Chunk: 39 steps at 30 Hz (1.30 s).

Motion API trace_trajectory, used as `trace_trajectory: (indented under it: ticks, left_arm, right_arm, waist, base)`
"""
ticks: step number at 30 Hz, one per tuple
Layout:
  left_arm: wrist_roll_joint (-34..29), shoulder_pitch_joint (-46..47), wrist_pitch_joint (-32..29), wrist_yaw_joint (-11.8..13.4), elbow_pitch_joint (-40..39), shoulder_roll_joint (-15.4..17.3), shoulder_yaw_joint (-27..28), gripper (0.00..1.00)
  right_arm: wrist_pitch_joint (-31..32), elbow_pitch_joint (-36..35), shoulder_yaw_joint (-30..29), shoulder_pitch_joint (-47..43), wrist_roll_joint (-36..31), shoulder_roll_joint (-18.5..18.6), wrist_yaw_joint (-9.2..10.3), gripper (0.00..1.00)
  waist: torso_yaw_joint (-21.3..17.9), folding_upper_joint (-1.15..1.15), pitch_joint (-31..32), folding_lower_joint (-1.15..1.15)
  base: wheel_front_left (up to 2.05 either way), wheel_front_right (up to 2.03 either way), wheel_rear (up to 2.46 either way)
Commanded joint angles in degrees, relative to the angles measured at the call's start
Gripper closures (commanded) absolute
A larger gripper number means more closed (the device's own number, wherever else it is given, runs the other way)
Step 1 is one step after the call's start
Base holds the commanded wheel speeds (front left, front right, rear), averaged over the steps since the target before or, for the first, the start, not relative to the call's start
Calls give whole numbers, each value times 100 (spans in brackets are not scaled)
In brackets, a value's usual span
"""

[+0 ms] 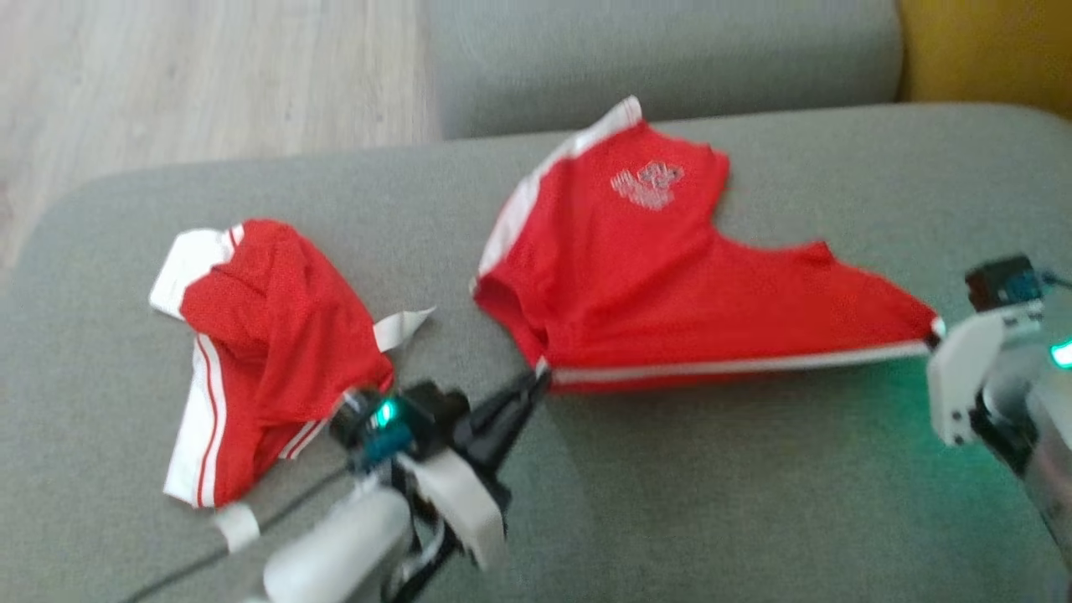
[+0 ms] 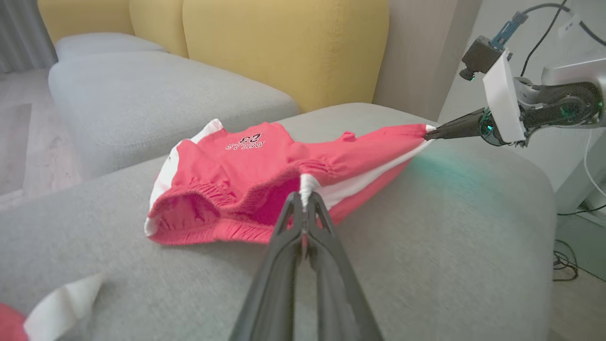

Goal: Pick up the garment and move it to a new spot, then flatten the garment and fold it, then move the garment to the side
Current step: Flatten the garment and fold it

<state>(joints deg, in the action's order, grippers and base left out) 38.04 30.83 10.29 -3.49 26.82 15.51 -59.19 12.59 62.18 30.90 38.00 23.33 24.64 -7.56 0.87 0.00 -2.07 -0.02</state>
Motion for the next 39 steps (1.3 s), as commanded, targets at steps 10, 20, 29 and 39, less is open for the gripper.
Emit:
trace_trajectory:
  ticks: [10,20,29,39]
  left_arm:
    - [149,-205,-120,729,-1154,408,401,100]
    - [183,689,-24,963,-964,30,855,100]
    - [126,1195,141,860,-352,-415,855,100]
    - [92,1533,281,723,30,-815,816,100]
  right_arm:
    - [367,-2069,-281,-722,511,1348,8,100]
    - [237,-3183,-1775,32,-772,1005,8,100]
    - [110,-3024,-2189,881,-1715,505,8,100]
    - [4,-2432,-1936,1628,-2108,475,8,100]
  waist:
    - [163,0,-109,2]
    - [630,0,-1139,2]
    - [1115,0,-1652,2]
    - [1591,0,-2133,2]
  base:
    - [0,0,0]
    - [0,0,0]
    - [0,0,0]
    - [0,0,0]
